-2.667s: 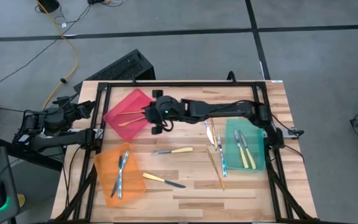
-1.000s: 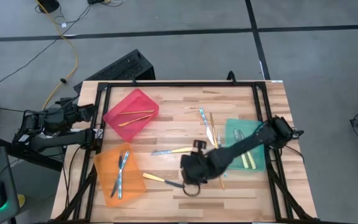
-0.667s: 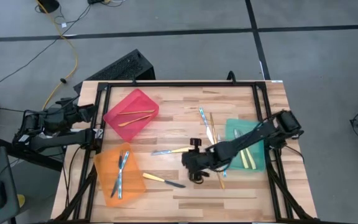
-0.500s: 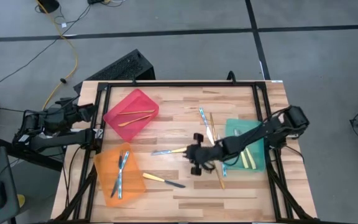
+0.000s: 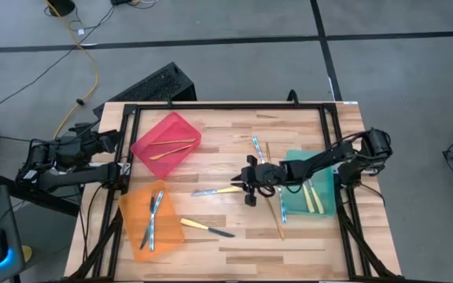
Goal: Sort silverware by color (type)
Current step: Put the top yellow knife into the green bin
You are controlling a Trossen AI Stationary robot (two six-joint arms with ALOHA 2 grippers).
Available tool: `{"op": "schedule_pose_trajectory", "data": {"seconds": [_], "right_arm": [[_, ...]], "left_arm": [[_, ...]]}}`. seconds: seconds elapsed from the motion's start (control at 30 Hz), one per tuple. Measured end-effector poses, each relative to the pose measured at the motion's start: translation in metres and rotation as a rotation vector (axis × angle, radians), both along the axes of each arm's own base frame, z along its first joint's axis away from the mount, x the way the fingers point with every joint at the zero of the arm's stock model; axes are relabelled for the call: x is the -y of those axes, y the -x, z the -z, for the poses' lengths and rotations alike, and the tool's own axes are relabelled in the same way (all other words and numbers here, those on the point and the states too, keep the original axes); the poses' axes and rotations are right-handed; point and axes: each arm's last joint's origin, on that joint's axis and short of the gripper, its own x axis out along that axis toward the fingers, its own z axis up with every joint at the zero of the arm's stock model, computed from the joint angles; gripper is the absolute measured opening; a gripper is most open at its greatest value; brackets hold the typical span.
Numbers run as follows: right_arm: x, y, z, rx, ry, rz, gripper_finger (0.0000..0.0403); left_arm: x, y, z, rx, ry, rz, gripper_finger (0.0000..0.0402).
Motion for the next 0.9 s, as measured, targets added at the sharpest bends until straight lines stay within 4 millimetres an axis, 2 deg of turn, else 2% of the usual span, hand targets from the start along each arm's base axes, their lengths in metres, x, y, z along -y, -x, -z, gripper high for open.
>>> {"op": "schedule_pose_trajectory", "data": {"seconds": [0.17,0.4,0.47,0.9], "right_arm": [[0.003,0.001,0.002,-0.020,0.010,0.006,0.0119],[0.003,0.001,0.002,-0.021,0.018,0.021,0.0214],[0.003,-0.002,0.008,-0.021,0.018,0.022,0.0231],[-0.001,-0.026,0.052,-0.121,0.014,0.007,0.0231]], "left_arm": [[0.000,0.000,0.000,0.000,0.000,-0.001,0.0247],[0.000,0.000,0.000,0.000,0.000,-0.003,0.0247],[0.000,0.000,0.000,0.000,-0.003,-0.008,0.0247],[0.000,0.000,0.000,0.000,-0.005,-0.012,0.0247]]}}
